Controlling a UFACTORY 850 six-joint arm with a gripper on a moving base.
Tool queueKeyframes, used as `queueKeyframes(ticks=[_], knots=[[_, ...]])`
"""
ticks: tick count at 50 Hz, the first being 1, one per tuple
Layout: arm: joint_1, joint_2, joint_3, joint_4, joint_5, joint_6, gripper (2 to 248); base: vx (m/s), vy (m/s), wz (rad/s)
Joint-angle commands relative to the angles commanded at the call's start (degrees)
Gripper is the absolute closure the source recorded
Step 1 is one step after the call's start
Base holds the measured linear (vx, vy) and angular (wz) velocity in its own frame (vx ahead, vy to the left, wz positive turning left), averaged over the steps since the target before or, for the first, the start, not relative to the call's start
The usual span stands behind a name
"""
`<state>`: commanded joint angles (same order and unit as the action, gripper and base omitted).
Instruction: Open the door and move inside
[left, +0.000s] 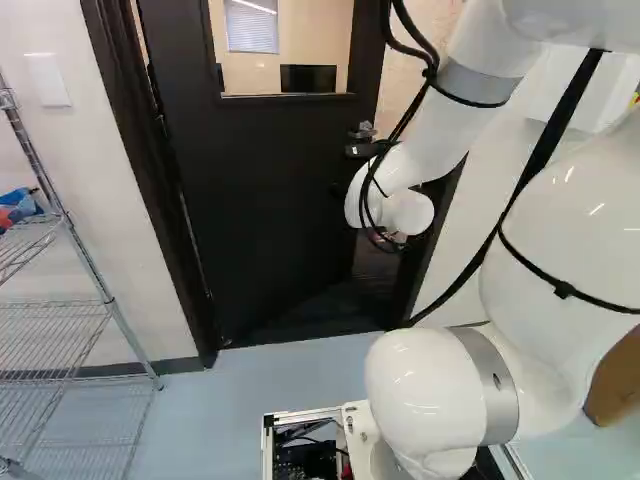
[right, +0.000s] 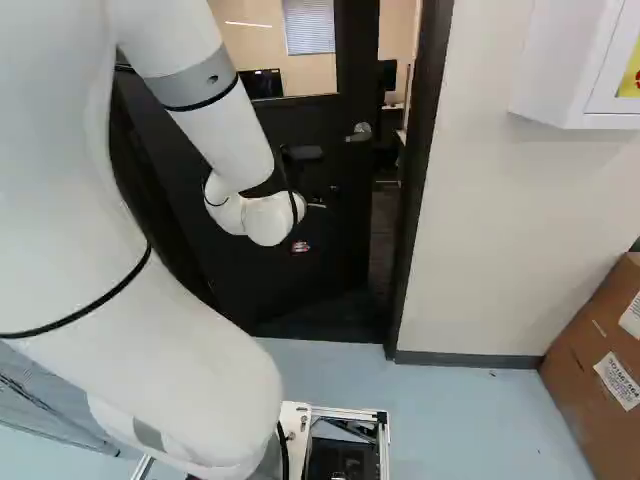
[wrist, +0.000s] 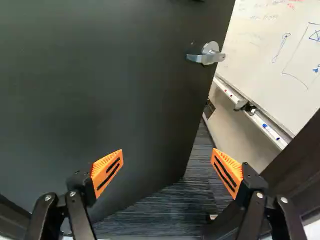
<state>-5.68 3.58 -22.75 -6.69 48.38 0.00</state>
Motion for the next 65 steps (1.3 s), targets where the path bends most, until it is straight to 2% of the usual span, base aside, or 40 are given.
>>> queueKeyframes(ticks=[65], knots=[[0.1, -0.3, -0.3, 0.0, 0.0, 0.0, 3, 0.123, 0.056, -0.016]])
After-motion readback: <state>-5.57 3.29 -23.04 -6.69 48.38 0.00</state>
